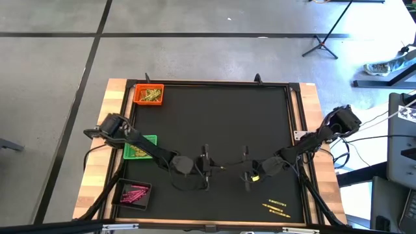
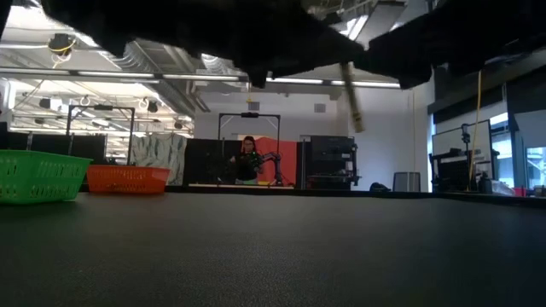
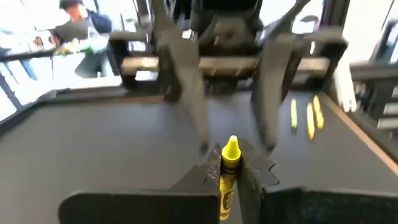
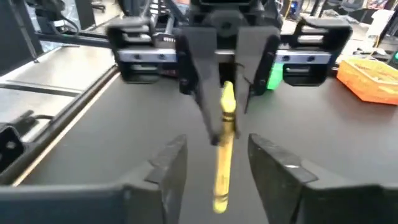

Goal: Sort crayons
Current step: Put the yellow crayon into the green bin

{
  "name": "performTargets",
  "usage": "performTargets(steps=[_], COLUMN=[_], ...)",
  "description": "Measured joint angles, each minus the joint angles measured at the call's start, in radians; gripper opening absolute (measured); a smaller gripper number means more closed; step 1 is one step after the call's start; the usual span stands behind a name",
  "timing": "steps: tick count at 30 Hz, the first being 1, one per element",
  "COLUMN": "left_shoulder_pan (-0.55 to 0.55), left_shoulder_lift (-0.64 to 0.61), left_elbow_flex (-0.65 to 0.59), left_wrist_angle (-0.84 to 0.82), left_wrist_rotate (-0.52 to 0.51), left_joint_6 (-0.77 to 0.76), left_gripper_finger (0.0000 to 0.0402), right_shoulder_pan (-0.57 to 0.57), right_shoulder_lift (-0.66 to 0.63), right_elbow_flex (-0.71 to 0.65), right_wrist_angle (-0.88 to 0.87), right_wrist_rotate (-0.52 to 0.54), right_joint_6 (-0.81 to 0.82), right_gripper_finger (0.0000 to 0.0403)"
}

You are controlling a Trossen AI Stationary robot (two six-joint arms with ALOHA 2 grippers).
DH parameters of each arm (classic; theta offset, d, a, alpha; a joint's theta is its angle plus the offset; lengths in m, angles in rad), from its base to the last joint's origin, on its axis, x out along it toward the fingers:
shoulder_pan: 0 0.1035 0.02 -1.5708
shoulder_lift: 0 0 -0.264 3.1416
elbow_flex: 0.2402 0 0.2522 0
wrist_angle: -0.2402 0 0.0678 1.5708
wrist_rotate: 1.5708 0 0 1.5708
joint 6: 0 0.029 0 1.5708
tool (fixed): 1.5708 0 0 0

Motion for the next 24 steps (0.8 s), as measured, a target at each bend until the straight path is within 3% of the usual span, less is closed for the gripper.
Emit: performTargets(steps=[7, 13, 20, 24], left_shoulder_pan=[-0.023, -0.033, -0.032, -0.033], left_shoulder_lift=[-0.218, -0.403, -0.594, -0.678], left_elbow_flex=[0.0, 0.0, 0.0, 0.0], left_wrist_angle=[-0.494, -0.951, -1.488, -1.687], left_wrist_rotate=[-0.041, -0.069, -0.03, -0.024], left_joint_6=[-0.102, -0.32, -0.598, -0.686], left_gripper_finger=[0.0007, 0.0007, 0.0007, 0.0007], right_shoulder_pan=[0.0, 0.0, 0.0, 0.0], right_shoulder_lift=[-0.008, -0.008, -0.008, -0.008], right_elbow_flex=[0.001, 0.001, 0.001, 0.001], right_wrist_angle=[-0.04, -0.062, -0.065, -0.067], right_wrist_rotate=[-0.001, -0.002, -0.001, -0.002], right_joint_6=[0.004, 0.007, 0.007, 0.007], right_gripper_finger=[0.0193, 0.0193, 0.0193, 0.0193])
